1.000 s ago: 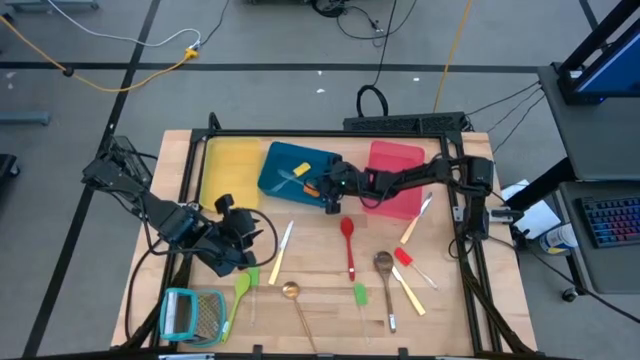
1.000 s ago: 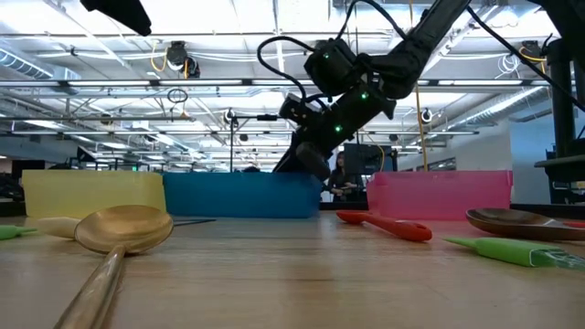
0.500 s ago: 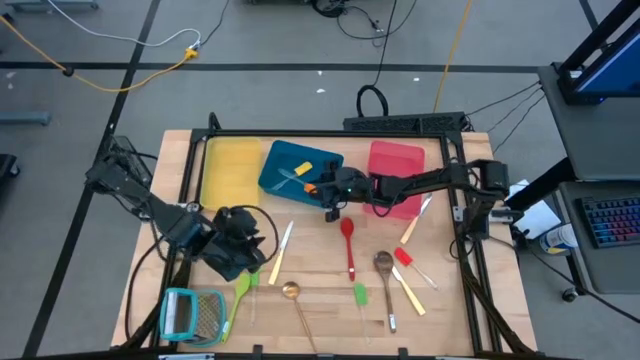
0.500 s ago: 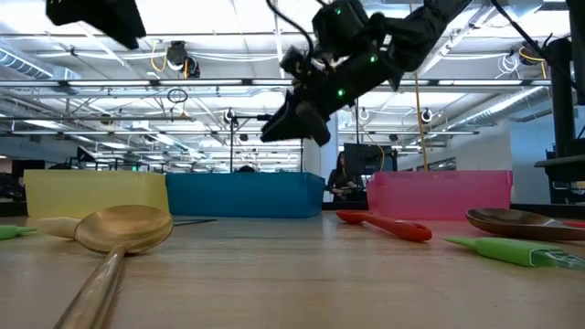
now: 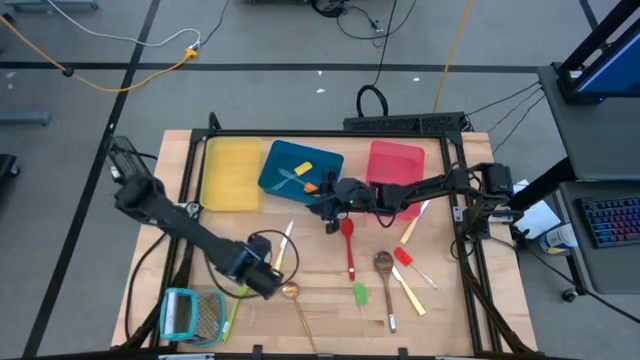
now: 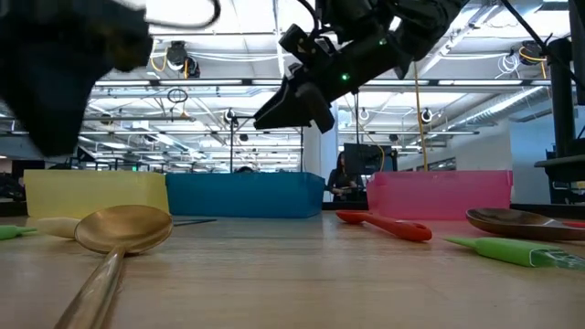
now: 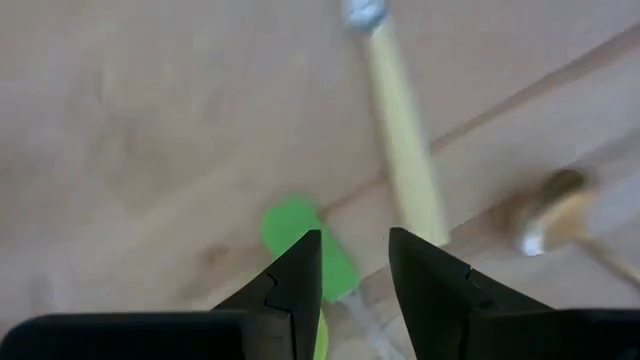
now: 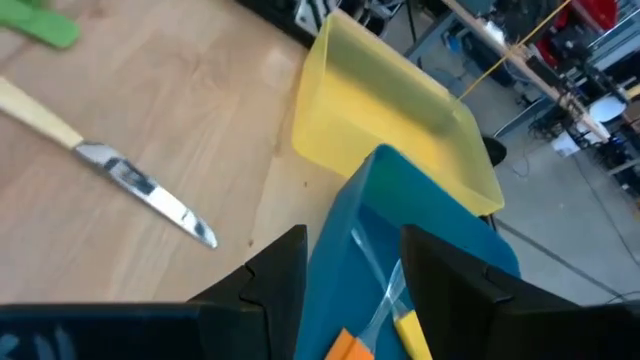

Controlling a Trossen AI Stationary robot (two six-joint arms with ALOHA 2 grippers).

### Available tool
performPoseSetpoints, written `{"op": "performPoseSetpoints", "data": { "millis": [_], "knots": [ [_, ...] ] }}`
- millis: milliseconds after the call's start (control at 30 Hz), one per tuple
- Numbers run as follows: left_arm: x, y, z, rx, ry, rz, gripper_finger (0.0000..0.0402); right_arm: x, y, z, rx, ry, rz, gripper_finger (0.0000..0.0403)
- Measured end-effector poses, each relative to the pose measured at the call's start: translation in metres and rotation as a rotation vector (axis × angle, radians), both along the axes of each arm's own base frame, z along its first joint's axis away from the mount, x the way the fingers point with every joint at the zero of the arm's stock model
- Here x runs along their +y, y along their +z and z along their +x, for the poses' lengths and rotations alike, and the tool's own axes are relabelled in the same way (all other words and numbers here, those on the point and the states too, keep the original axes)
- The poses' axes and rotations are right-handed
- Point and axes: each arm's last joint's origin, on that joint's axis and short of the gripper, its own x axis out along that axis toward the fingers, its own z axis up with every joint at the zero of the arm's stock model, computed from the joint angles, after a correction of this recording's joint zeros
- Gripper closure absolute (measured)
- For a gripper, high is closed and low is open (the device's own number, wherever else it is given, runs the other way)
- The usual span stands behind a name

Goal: Pick & Place Kitchen Items
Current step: Put the left green spatula into the blue bin

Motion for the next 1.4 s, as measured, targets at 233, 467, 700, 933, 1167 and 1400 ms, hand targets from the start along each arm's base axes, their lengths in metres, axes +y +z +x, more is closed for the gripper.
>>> {"op": "performPoseSetpoints", "data": {
  "millis": [233,467,700,933,1167,1400],
  "knots": [
    [-0.009,-0.031,0.005,0.146,0.098,-0.035,0.0277,0.0,0.004,0.002,-0.038,0.012,-0.027,0.0245],
    [-0.007,-0.036,0.006,0.158,0.124,-0.02,0.0277,0.0,0.004,0.001,-0.036,0.013,-0.026,0.0245],
    [-0.007,-0.035,0.005,0.169,0.086,-0.012,0.0277,0.0,-0.007,-0.004,-0.003,0.015,-0.028,0.0245],
    [-0.001,-0.033,-0.007,0.32,0.061,0.016,0.0277,0.005,-0.017,-0.011,-0.036,0.027,-0.023,0.0245],
    [-0.003,-0.032,-0.009,0.387,0.044,-0.069,0.0277,0.016,-0.022,-0.019,-0.13,0.084,-0.113,0.0245],
    [-0.002,-0.031,0.002,0.32,0.015,-0.185,0.0277,0.014,-0.019,-0.02,-0.195,0.087,-0.154,0.0245]
  ]
}}
